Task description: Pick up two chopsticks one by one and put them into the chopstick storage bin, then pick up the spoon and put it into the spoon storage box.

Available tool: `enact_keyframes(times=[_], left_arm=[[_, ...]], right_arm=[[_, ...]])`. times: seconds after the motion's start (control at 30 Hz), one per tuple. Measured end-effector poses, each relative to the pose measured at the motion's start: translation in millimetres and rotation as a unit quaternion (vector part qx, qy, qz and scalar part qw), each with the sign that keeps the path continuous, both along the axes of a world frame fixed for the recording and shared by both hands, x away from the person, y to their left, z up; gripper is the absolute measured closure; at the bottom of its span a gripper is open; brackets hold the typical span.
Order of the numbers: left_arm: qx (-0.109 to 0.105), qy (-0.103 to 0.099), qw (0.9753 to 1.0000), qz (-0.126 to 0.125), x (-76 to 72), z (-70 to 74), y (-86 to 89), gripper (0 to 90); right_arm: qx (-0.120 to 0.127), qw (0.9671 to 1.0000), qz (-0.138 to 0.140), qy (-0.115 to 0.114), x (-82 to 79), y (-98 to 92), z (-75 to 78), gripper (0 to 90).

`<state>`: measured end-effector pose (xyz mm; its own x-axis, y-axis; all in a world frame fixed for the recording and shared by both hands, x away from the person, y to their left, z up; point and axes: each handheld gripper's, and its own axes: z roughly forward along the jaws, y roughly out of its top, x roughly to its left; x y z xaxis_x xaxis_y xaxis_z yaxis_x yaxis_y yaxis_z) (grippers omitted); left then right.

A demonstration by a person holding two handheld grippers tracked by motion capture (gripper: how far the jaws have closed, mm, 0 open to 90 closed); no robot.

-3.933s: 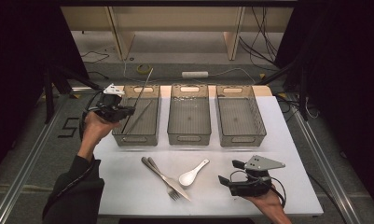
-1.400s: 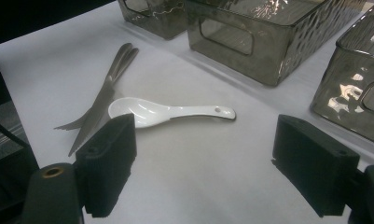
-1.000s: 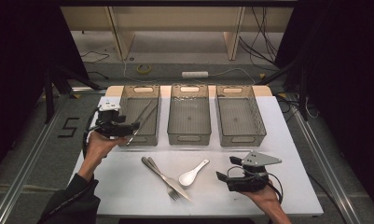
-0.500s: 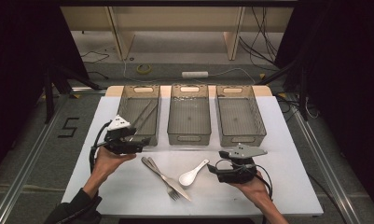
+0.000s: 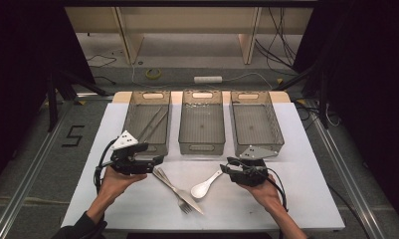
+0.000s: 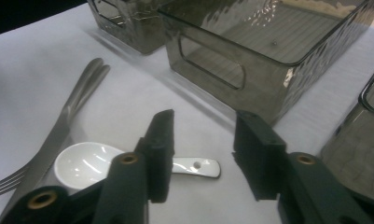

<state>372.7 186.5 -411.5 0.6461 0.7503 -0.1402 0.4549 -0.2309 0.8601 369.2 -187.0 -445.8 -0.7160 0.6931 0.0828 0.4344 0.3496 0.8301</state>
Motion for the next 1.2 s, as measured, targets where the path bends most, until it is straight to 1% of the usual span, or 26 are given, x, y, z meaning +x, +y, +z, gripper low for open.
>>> enact_keyframes(times=[0.03, 0.13, 0.37, 0.5, 0.53, 0.6, 0.63, 0.87, 0.93, 1.07, 1.2], left_arm=[[0.005, -0.003, 1.0, -0.001, -2.0, 0.2, -0.6, 21.7], [0.009, -0.01, 0.9999, 0.001, -5.8, -0.1, -0.8, 21.7], [0.006, -0.012, 0.9999, 0.009, -9.8, -4.0, 4.4, 21.7], [0.003, -0.016, 0.9998, 0.014, -13.5, -4.2, 6.5, 21.7], [0.004, -0.017, 0.9997, 0.015, -14.2, -4.8, 6.7, 21.7], [0.015, -0.019, 0.9996, 0.017, -14.9, -6.0, 7.4, 21.7], [0.015, -0.017, 0.9996, 0.017, -14.9, -6.8, 7.6, 21.7], [0.004, -0.021, 0.9997, 0.01, -19.8, -6.2, 6.7, 21.5], [0.002, -0.023, 0.9997, 0.006, -20.5, -6.5, 6.7, 21.3], [-0.003, -0.028, 0.9996, 0.006, -22.4, -6.2, 5.8, 21.2], [-0.01, -0.027, 0.9996, 0.003, -22.8, -6.9, 5.1, 20.2]], right_arm=[[-0.001, 1.0, 0.0, 0.002, 2.1, 0.6, -0.6, 64.4], [-0.007, 1.0, 0.002, 0.006, 7.8, 4.1, -2.8, 70.3], [-0.03, 0.9992, 0.015, 0.024, 18.8, 13.8, -12.0, 80.9], [-0.036, 0.9988, 0.017, 0.027, 23.6, 16.3, -15.4, 85.3], [-0.037, 0.9988, 0.016, 0.029, 24.4, 16.9, -16.1, 86.2], [-0.041, 0.9985, 0.019, 0.032, 26.1, 17.7, -17.6, 88.7], [-0.042, 0.9984, 0.02, 0.033, 26.9, 18.2, -18.4, 89.7], [-0.053, 0.9971, 0.033, 0.044, 31.6, 22.5, -23.8, 90.0], [-0.058, 0.9965, 0.034, 0.049, 33.5, 24.3, -25.8, 90.0], [-0.066, 0.9956, 0.036, 0.055, 37.5, 27.7, -29.2, 90.0], [-0.073, 0.9948, 0.038, 0.061, 41.0, 28.4, -31.2, 90.0]])
